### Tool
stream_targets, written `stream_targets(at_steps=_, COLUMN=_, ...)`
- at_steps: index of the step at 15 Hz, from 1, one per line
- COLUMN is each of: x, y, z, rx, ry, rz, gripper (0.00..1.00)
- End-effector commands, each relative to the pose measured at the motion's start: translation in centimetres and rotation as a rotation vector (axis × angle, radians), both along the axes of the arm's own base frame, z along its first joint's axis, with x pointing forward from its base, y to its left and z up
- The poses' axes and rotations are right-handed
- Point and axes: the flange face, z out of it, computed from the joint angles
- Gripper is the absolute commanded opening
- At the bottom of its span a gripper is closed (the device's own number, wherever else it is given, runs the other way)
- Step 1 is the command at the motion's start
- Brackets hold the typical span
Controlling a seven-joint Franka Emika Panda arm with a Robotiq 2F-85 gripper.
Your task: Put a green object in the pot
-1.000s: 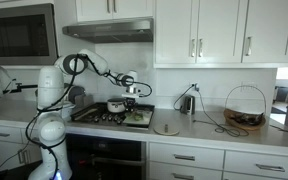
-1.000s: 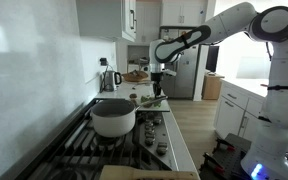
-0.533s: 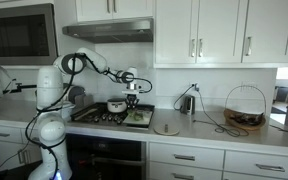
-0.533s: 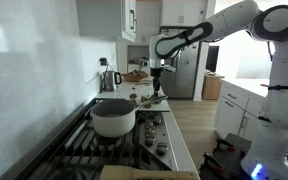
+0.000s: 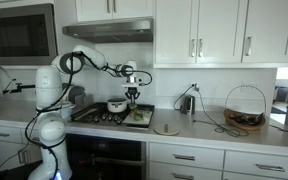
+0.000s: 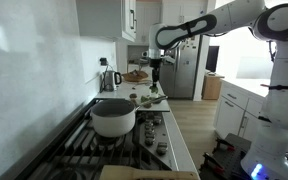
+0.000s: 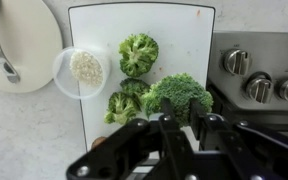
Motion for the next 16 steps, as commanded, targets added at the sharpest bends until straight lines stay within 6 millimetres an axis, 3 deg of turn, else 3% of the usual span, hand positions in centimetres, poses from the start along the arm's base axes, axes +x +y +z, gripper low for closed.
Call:
stream_targets(at_steps=1, x=-0.3, y=2.0, z=3.3, rx=-0.033, ry=-0.029, rz=-0.004, gripper=0.06)
stream_targets(at_steps=9, x=-1.7, y=9.6, z=7.7, rx=-0.046, ry=-0.09, rz=0.093, gripper=0.06)
stream_targets(at_steps=16, x=-2.5, y=15.8, z=7.5, rx=-0.039, ry=-0.077, rz=0.2, gripper=0.06)
